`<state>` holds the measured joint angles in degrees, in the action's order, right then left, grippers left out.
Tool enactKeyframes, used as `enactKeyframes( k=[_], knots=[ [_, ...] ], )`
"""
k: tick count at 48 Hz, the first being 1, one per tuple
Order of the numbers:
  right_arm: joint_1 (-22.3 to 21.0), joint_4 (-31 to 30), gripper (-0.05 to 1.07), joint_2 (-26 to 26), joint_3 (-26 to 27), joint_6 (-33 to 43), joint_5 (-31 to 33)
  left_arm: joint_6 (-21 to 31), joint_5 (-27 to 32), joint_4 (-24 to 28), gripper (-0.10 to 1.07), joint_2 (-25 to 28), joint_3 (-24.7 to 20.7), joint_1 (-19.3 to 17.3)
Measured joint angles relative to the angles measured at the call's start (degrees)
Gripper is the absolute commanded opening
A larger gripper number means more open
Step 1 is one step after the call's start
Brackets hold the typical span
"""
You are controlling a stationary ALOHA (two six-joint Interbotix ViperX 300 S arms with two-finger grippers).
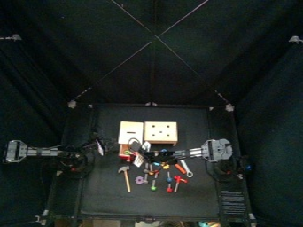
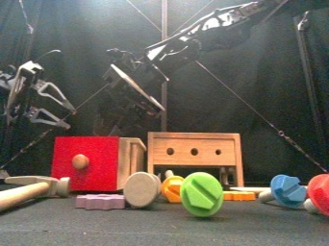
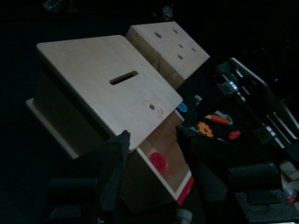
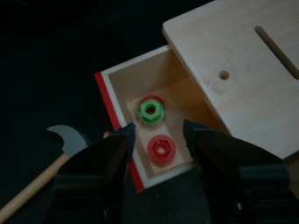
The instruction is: Grab orange nut
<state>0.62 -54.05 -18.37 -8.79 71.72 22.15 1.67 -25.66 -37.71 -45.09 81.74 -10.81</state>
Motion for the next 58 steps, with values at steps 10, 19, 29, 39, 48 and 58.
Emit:
enactKeyframes(
  k=[10, 19, 29, 39, 48, 58],
  knots=[
    [1.05, 1.93, 0.83, 5.1, -6.15, 0.0, 0.35, 0.0, 0.09, 0.0, 0.84, 0.0, -0.09, 0.0],
    [2.29, 4.22, 0.83, 8.88, -12.57, 0.09, 1.67, -0.09, 0.0, -0.09, 0.84, 0.0, -0.53, 0.0],
    [2.2, 8.96, 0.83, 9.84, -17.75, -0.18, 2.46, 0.0, 0.09, 0.0, 0.84, 0.0, -1.05, 0.0],
    [1.05, 8.7, 0.83, 8.44, -18.63, -0.35, 4.13, 0.0, 0.09, 0.0, 0.84, 0.0, -1.05, 0.0],
    [-0.35, 8.44, 0.83, 5.8, -18.72, -0.35, 5.8, 0.0, 0.09, -0.09, 0.84, 0.0, -1.05, 0.0],
    [-1.58, 8.26, 0.83, 4.48, -18.81, -0.26, 6.59, 0.0, 0.09, -0.09, 0.84, 0.0, -1.05, 0.0]
  ],
)
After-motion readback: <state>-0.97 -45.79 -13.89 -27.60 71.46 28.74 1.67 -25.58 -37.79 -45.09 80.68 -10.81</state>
